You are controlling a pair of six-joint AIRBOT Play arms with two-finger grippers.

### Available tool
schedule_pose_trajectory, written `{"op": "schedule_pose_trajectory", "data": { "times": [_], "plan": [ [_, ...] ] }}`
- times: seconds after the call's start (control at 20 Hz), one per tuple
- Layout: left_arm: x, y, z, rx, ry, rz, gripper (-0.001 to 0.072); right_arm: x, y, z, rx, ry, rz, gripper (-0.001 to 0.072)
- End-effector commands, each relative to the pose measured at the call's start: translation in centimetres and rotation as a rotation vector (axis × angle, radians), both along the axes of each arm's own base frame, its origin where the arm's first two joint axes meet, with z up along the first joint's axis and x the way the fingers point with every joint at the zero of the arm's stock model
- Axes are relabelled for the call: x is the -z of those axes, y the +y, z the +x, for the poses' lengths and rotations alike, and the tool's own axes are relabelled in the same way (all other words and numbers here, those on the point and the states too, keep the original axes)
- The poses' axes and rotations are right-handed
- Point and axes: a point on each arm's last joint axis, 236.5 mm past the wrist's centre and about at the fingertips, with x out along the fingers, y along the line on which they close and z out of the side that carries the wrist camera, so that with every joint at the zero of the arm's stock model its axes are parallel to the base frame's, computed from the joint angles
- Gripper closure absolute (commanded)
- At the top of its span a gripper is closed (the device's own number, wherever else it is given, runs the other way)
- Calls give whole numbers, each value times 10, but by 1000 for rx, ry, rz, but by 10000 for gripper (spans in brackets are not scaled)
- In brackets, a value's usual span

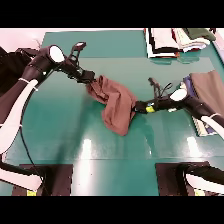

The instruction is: Fold the shirts.

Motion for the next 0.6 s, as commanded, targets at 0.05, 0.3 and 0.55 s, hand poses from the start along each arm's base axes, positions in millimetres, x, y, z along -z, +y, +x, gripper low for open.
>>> {"op": "schedule_pose_trajectory", "data": {
  "times": [0.05, 0.3, 0.55],
  "plan": [
    [-80, 43, 3, -57, -209, 52, 680, -73, -56, 18, -19, -191, -131, 693],
    [-229, 69, -44, -112, -554, -38, 680, -203, -110, 23, 72, -451, -163, 693],
    [-390, 101, -156, -162, -996, -185, 680, -340, -132, -11, 127, -758, -204, 693]
  ]
}}
